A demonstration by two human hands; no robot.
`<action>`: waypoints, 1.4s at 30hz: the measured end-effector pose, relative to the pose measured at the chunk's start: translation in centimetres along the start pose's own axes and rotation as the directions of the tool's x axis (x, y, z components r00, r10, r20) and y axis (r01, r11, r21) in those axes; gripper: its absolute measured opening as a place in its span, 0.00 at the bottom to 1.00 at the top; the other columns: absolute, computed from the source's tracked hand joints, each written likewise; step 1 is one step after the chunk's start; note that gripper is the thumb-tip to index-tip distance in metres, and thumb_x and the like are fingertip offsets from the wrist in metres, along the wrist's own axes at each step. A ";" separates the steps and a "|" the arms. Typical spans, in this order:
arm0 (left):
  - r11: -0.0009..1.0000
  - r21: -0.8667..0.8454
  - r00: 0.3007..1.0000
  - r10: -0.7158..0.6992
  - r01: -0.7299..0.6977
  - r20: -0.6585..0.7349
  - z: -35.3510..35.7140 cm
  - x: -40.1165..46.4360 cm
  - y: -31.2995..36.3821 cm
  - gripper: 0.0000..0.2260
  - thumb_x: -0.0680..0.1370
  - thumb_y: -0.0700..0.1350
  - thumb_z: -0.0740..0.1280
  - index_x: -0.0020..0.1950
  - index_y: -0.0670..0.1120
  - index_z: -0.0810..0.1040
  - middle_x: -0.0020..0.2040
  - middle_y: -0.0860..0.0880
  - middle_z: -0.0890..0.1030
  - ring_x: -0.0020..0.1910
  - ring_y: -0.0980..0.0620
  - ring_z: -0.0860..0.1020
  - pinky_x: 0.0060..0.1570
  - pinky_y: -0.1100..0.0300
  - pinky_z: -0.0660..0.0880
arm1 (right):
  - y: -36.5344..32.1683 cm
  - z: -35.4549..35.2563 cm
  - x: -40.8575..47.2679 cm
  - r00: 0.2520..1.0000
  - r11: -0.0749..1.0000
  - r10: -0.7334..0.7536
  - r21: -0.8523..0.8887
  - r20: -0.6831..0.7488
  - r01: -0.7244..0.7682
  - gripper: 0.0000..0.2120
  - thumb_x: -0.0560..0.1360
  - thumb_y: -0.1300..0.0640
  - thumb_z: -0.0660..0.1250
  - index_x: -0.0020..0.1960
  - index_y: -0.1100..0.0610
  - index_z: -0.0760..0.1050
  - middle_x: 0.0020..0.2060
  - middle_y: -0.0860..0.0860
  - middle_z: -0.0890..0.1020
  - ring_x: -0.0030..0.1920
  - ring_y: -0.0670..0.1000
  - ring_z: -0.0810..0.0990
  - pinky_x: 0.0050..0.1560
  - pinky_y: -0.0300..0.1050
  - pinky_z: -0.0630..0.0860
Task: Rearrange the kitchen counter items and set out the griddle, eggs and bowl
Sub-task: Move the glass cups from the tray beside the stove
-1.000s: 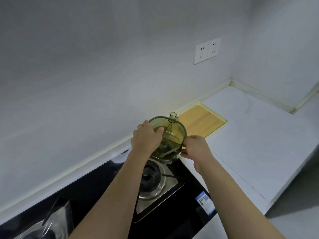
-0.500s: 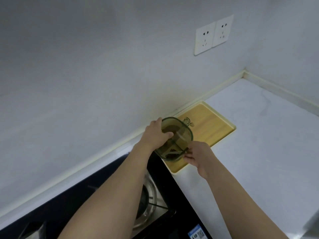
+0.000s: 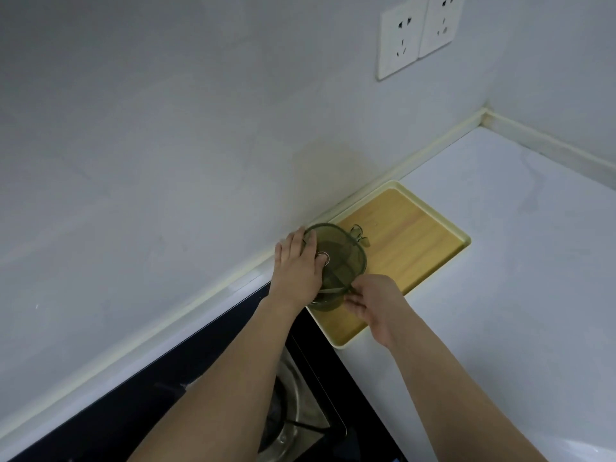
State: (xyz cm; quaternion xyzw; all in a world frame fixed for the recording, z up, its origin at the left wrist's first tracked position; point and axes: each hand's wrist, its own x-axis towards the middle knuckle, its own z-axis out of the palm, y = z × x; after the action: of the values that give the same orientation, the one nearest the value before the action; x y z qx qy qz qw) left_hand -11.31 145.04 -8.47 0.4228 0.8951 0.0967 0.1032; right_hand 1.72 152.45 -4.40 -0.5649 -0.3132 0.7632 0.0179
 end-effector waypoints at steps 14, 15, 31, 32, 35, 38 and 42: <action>0.999 0.019 0.998 0.045 -0.044 -0.052 0.2 1.9 -2.0 0.24 0.85 0.51 0.48 0.79 0.43 0.52 0.80 0.46 0.50 0.79 0.49 0.46 0.77 0.55 0.41 | -0.5 2.3 1.2 1.000 0.999 -0.028 0.015 0.000 0.028 0.06 0.76 0.66 0.60 0.50 0.60 0.74 0.55 0.60 0.79 0.56 0.57 0.79 0.57 0.51 0.79; 0.998 0.022 0.997 0.053 -0.052 -0.054 0.2 1.8 -2.1 0.24 0.85 0.51 0.48 0.79 0.43 0.52 0.80 0.46 0.50 0.79 0.49 0.46 0.77 0.55 0.42 | -0.5 2.4 1.1 1.000 1.000 -0.028 0.008 -0.012 0.028 0.05 0.76 0.66 0.59 0.47 0.59 0.73 0.55 0.60 0.79 0.56 0.56 0.79 0.57 0.51 0.79; 0.991 -0.058 0.956 -0.132 0.121 -0.260 -3.5 -10.4 -2.5 0.25 0.85 0.52 0.48 0.79 0.43 0.53 0.80 0.47 0.54 0.79 0.52 0.48 0.76 0.59 0.41 | 0.9 2.9 -7.0 0.861 0.827 -0.508 -0.295 -0.030 0.478 0.22 0.78 0.58 0.53 0.72 0.57 0.64 0.59 0.52 0.75 0.50 0.49 0.74 0.50 0.44 0.73; 0.988 -0.057 0.949 -0.155 0.145 -0.273 -3.9 -12.0 -3.0 0.25 0.84 0.52 0.49 0.79 0.43 0.53 0.79 0.47 0.54 0.79 0.51 0.48 0.76 0.59 0.42 | 1.7 3.4 -8.1 0.836 0.794 -0.549 -0.313 -0.001 0.521 0.24 0.78 0.57 0.53 0.74 0.53 0.61 0.67 0.51 0.72 0.59 0.51 0.74 0.59 0.48 0.73; 0.976 -0.072 0.923 -0.216 0.204 -0.317 -5.1 -16.4 -4.3 0.25 0.84 0.52 0.50 0.79 0.42 0.54 0.79 0.46 0.55 0.79 0.51 0.49 0.77 0.56 0.44 | 4.1 5.1 -11.6 0.771 0.716 -0.618 -0.294 0.155 0.633 0.25 0.80 0.58 0.54 0.76 0.51 0.59 0.73 0.49 0.65 0.71 0.51 0.66 0.71 0.48 0.63; 0.953 -0.089 0.878 -0.302 0.290 -0.372 -6.3 -21.4 -6.5 0.25 0.84 0.52 0.50 0.79 0.42 0.56 0.79 0.46 0.57 0.79 0.50 0.51 0.77 0.55 0.47 | 7.3 7.4 -13.9 0.689 0.627 -0.632 -0.289 0.353 0.723 0.22 0.81 0.57 0.54 0.75 0.52 0.61 0.73 0.46 0.65 0.72 0.47 0.63 0.64 0.37 0.60; 0.890 -0.140 0.786 -0.449 0.433 -0.425 -7.2 -29.8 -9.5 0.27 0.83 0.55 0.48 0.77 0.40 0.59 0.78 0.44 0.60 0.78 0.48 0.53 0.76 0.55 0.47 | 13.0 10.7 -16.8 0.579 0.518 -0.598 -0.285 0.553 0.807 0.21 0.82 0.56 0.54 0.74 0.52 0.61 0.73 0.46 0.65 0.73 0.45 0.62 0.69 0.39 0.59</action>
State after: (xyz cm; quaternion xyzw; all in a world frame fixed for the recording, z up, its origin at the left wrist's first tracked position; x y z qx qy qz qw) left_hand -1.72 115.37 -0.98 0.1666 0.9664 0.1798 -0.0778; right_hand 2.73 130.68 5.20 -0.2038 -0.7046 0.6690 0.1202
